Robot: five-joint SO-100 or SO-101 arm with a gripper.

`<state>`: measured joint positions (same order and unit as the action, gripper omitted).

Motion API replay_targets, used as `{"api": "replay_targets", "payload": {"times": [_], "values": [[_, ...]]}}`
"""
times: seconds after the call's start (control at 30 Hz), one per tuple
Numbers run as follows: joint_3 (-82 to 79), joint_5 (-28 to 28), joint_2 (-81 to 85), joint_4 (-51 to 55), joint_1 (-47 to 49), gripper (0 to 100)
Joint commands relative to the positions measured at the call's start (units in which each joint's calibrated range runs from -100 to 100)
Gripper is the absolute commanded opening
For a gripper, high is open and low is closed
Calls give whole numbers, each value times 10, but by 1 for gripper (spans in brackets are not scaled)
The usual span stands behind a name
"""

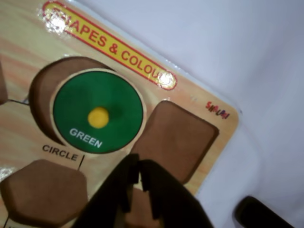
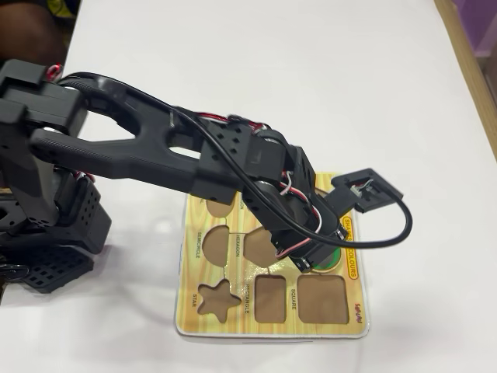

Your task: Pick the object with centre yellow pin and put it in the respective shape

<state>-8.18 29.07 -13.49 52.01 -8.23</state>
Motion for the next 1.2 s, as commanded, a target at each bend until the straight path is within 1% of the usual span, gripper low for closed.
{"api": "replay_targets", "payload": {"times": [0.0, 0.43, 0.83, 1.17], "values": [[40, 5, -15, -8, 2, 1], [62, 1, -58, -8, 28, 1], [67, 5, -62, -8, 74, 1], [60, 4, -55, -8, 76, 1]]}}
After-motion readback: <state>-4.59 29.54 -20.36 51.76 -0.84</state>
